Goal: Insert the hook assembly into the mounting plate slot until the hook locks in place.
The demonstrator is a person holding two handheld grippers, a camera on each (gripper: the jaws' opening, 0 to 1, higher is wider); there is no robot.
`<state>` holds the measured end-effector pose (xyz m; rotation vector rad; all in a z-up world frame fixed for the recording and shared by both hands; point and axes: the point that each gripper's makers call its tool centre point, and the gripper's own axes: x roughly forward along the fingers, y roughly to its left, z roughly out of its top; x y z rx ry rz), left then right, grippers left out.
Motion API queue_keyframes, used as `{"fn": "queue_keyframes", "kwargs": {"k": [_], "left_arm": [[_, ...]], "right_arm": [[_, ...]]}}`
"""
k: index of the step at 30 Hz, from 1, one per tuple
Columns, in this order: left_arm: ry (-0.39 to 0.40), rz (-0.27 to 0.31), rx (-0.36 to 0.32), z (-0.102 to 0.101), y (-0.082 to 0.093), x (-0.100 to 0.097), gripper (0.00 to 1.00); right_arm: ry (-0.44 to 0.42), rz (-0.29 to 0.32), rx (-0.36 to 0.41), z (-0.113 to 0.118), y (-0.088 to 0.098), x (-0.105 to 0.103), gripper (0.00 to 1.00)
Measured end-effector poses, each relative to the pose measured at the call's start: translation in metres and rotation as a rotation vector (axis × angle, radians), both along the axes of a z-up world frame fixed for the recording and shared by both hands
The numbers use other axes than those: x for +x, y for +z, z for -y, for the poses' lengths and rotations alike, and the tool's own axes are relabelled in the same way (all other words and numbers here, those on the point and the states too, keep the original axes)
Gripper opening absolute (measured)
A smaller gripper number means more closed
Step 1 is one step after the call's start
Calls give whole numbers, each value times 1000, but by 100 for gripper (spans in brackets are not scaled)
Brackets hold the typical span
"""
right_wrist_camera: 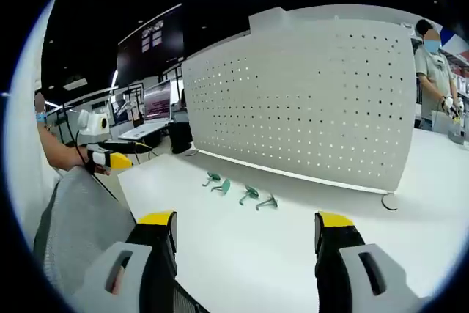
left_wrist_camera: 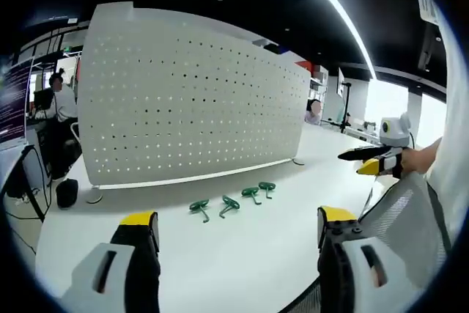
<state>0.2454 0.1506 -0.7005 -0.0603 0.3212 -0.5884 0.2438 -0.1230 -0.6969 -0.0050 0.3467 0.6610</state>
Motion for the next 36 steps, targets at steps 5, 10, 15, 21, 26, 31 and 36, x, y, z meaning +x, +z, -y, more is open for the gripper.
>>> {"fn": "queue_keyframes", "kwargs": {"k": [5,10,15,21,26,31,36], "left_arm": [[4,2,3,-2,-1,1,91],[3,2,5,-3,-3,0,91],[2,1,4,-5,-5,1,91],[1,0,5,-7,-9,2,91],[1,2,6,-8,-10,2,90],[3,3,7,-8,-10,1,90],[1,0,7,-8,-11,1,90]], "right_arm": [[0,-1,4,-1,0,0,75],[1,-1,1,0,0,0,74],[-2,0,3,0,0,0,74],[-2,2,3,1,0,1,74],[0,1,1,0,-1,0,74],[0,1,0,1,-1,0,74],[-3,6,-5,1,0,0,74]]}}
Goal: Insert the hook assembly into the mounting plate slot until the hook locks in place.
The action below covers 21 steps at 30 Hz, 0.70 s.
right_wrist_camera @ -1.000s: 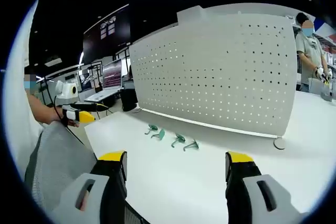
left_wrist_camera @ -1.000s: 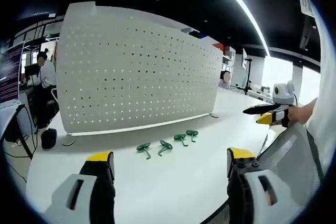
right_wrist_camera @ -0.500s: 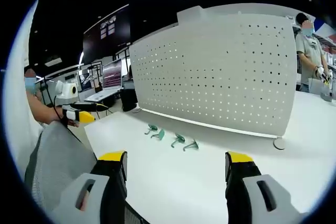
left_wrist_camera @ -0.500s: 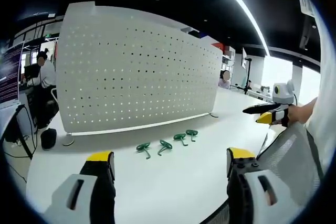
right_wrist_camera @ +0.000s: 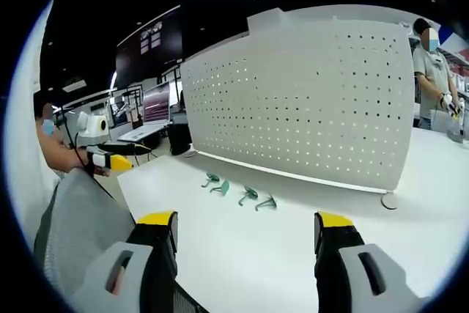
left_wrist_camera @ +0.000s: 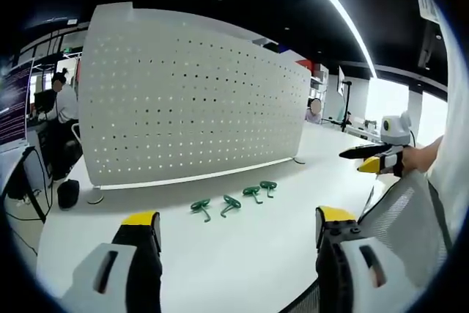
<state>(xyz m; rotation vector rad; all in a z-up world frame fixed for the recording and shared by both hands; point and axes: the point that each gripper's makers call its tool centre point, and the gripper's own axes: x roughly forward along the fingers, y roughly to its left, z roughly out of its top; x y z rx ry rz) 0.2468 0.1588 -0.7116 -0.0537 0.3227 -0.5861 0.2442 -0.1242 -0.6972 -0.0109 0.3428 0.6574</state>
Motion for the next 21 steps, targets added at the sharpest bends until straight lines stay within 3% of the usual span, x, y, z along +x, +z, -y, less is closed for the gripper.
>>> {"fn": "queue_keyframes", "kwargs": {"k": [21], "left_arm": [[-6,-8,8,1,-2,-1,89]], "right_arm": [[10,-5,-1,-2,-1,-2,74]]}}
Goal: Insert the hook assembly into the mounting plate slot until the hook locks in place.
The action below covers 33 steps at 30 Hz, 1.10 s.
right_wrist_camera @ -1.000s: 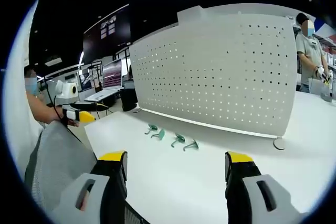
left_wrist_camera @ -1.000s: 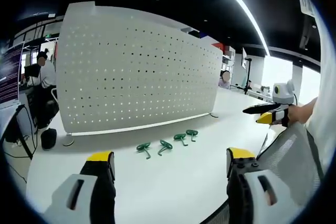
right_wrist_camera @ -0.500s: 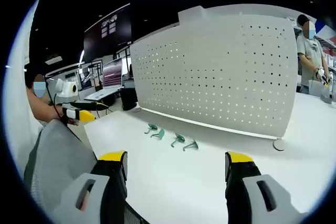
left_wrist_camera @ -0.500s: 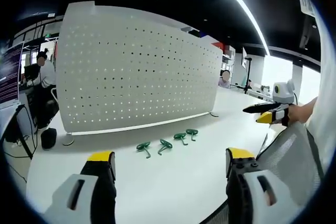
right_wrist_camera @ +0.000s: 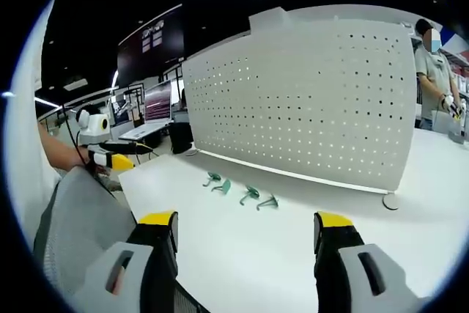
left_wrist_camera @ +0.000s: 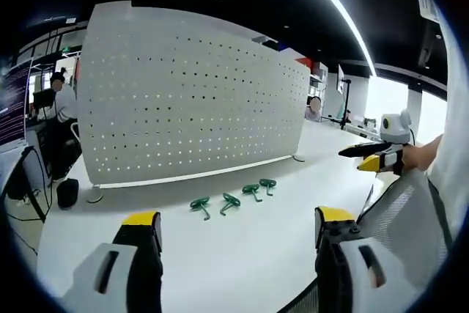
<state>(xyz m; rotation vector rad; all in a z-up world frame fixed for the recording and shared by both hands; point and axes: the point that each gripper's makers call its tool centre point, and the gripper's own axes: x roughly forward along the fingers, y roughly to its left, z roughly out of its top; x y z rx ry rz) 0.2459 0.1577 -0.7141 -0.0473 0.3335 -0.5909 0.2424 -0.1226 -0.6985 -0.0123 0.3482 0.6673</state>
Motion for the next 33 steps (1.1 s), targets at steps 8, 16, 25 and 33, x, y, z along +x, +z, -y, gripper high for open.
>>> {"fn": "queue_keyframes", "kwargs": {"k": [8,16,25,33], "left_arm": [[0,0,1,1,1,-1,88],[-2,7,-5,1,3,-1,88],[-17,7,10,1,0,0,88],[-67,-10,31,18,12,-4,83]], "right_arm": [[2,1,-2,0,0,0,74],[5,3,-7,-2,1,-1,73],[6,9,-9,-2,3,0,74],[6,12,-9,-3,4,0,73]]}}
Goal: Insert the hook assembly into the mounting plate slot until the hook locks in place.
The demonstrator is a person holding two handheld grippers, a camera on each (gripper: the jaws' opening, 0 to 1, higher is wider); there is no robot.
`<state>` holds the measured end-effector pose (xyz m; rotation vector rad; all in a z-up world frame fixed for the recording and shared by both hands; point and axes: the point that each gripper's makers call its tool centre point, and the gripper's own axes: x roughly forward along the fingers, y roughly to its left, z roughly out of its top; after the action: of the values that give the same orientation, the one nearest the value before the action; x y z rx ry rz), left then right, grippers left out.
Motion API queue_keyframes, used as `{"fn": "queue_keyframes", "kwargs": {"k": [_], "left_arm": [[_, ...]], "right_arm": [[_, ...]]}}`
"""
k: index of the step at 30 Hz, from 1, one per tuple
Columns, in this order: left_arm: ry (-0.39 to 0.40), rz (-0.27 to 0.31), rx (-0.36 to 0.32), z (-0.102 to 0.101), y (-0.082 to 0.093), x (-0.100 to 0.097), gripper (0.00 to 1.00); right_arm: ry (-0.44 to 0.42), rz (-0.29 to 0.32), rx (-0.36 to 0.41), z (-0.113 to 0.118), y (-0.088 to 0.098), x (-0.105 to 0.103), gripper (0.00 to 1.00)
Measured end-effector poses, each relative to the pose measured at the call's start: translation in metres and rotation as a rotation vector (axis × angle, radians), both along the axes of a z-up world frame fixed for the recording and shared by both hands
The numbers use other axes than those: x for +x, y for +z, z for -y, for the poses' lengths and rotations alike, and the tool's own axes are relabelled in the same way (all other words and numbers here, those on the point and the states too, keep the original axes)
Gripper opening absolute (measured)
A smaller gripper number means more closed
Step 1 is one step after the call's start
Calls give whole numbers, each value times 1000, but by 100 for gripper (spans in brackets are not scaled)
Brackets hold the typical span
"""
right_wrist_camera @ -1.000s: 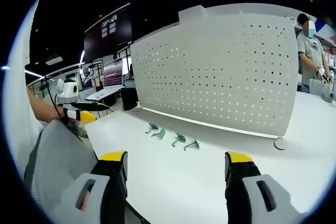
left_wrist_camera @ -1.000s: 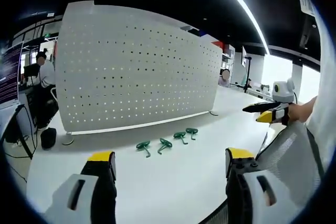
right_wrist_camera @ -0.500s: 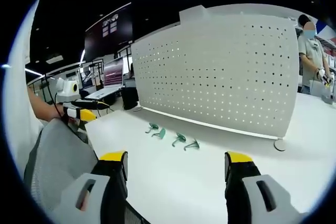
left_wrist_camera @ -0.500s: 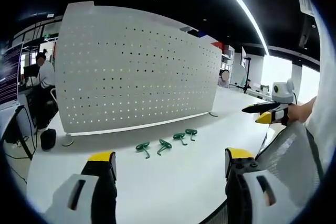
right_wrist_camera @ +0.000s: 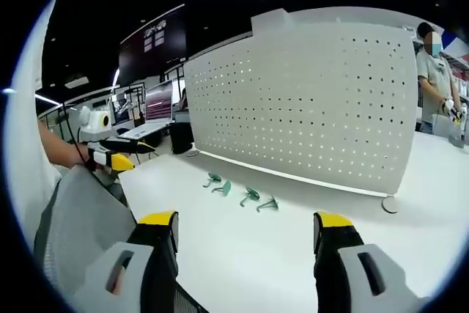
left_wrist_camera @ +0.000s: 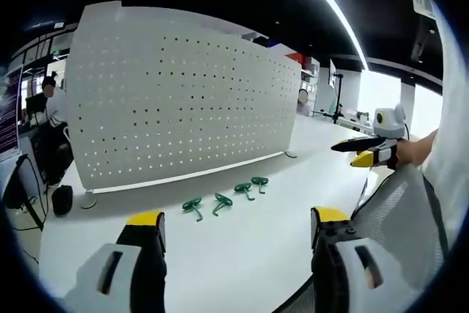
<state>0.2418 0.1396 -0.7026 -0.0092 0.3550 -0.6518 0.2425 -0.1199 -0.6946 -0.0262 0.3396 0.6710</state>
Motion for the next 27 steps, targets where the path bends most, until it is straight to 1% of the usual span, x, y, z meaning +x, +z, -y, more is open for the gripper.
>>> {"fn": "queue_keyframes", "kwargs": {"k": [6,9,16,21,22,24,25,27], "left_arm": [[-29,1,4,8,11,3,83],[-49,-5,16,10,12,6,83],[-116,-33,81,13,-1,12,83],[-158,-40,112,16,-3,18,82],[-171,-39,134,16,-5,19,82],[-192,-51,145,18,-8,20,81],[-213,-56,169,19,-10,20,82],[-220,-49,172,18,-10,24,82]], "right_arm": [[4,7,-3,-1,1,0,72],[5,7,-8,-1,0,0,72],[-1,9,-6,1,1,0,71],[-3,12,-7,1,2,0,71],[-4,13,-6,2,2,0,71],[-5,11,-5,2,2,0,70],[-5,11,-6,2,2,1,70],[-5,8,-7,2,1,1,70]]}}
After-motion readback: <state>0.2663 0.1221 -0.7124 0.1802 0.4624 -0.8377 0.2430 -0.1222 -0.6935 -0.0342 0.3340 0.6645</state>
